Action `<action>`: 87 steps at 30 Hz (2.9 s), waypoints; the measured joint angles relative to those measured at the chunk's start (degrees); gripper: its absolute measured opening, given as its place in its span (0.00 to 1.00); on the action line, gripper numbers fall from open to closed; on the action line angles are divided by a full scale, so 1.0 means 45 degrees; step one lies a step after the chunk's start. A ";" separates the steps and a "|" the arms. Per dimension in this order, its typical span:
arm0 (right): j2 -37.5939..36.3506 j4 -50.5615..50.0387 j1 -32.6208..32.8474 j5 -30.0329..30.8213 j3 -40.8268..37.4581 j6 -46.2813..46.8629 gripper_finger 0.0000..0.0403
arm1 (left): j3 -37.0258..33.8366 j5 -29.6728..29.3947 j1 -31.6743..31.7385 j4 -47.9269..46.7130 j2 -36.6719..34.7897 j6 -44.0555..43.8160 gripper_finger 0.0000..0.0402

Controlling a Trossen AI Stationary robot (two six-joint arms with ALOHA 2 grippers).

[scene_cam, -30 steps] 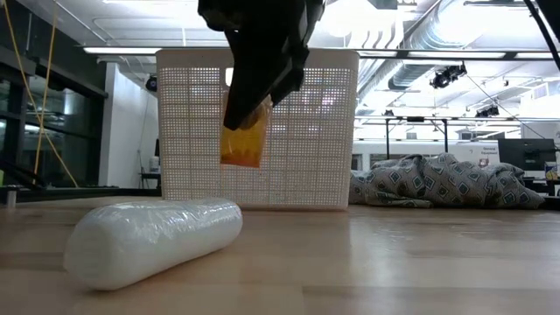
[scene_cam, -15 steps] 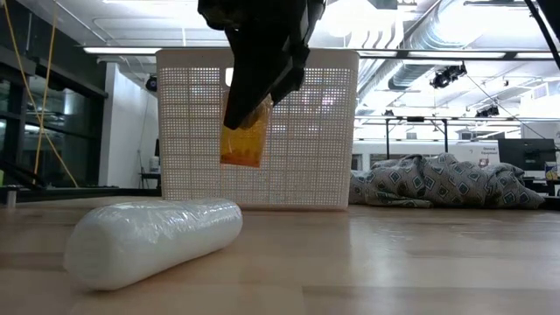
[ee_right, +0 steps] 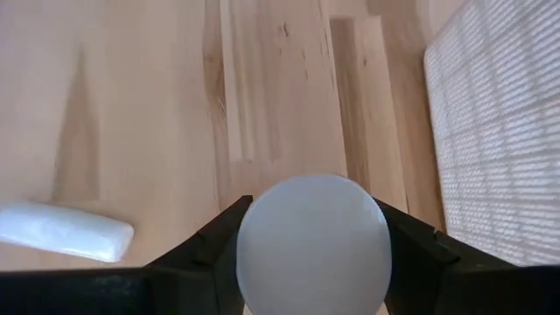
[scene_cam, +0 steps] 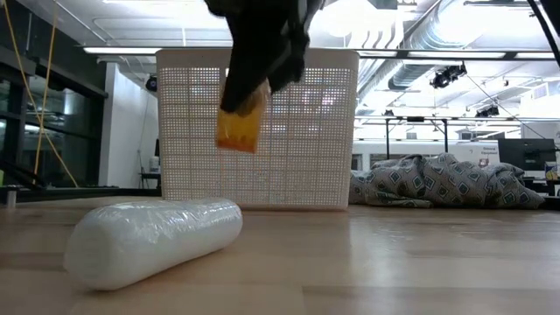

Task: Pick & place medical supplies in basket/bin
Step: Put the orange pill bottle into the white laundry organizer

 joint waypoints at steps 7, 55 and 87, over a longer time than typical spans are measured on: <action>-0.0649 0.0274 0.0154 0.0360 0.0005 0.0007 0.46 | 0.0000 0.0400 0.0000 0.0009 0.0005 0.0003 0.79; -0.5185 0.3482 -0.3175 0.4008 0.0005 -0.3263 0.46 | -0.0010 -0.1736 0.0015 0.1098 0.1184 -0.0495 0.79; -0.2378 0.3970 -0.7983 -0.1383 0.0011 -0.4464 0.46 | -0.0010 -0.2950 0.0025 0.0967 0.1712 -0.3593 0.79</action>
